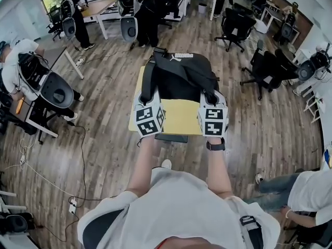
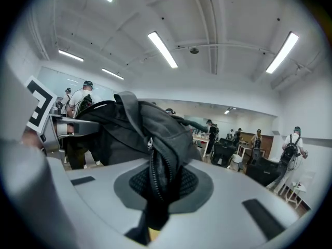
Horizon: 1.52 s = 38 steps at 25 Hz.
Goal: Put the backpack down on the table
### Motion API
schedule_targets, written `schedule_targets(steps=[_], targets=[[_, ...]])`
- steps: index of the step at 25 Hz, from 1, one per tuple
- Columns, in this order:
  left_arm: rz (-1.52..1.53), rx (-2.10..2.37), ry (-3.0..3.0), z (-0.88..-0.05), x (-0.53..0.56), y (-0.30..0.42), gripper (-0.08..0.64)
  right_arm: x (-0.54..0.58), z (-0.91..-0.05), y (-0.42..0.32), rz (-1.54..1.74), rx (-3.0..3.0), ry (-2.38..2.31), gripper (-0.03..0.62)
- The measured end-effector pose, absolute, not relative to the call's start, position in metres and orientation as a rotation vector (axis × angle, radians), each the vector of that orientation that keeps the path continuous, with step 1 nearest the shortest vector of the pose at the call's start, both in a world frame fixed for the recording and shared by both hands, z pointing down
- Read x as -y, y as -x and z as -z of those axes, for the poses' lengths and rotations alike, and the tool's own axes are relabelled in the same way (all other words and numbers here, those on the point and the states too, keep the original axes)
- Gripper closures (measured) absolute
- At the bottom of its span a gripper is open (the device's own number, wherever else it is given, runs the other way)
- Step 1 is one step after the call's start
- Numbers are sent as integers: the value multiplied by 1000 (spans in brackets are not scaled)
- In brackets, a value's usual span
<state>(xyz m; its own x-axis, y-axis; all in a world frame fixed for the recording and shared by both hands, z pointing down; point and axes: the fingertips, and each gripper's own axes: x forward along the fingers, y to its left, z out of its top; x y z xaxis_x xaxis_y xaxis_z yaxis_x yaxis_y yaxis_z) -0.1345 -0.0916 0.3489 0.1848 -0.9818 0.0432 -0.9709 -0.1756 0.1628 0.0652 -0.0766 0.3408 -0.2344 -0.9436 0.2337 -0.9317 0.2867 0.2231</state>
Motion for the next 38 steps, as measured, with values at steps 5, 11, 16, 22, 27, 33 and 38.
schedule_targets(steps=[5,11,16,22,27,33,38], targets=[[128,1886,-2324,-347,144,160,463,132,-338,-40,82,2229,-1713,567],[101,1849,-2318,-367,198,168,463,176,-360,-31,38,2187,-1738,566],[44,1815,-2312,-389,226,156,463,207,-382,-42,-13,2164,-1725,566],[-24,1802,-2290,-411,269,139,463,252,-404,-59,-76,2166,-1684,566],[-79,1772,-2269,-430,303,123,463,287,-421,-75,-122,2156,-1653,563],[-128,1737,-2232,-454,335,105,463,319,-447,-93,-187,2130,-1625,560],[-169,1726,-2190,-478,360,99,463,347,-469,-99,-236,2100,-1591,557]])
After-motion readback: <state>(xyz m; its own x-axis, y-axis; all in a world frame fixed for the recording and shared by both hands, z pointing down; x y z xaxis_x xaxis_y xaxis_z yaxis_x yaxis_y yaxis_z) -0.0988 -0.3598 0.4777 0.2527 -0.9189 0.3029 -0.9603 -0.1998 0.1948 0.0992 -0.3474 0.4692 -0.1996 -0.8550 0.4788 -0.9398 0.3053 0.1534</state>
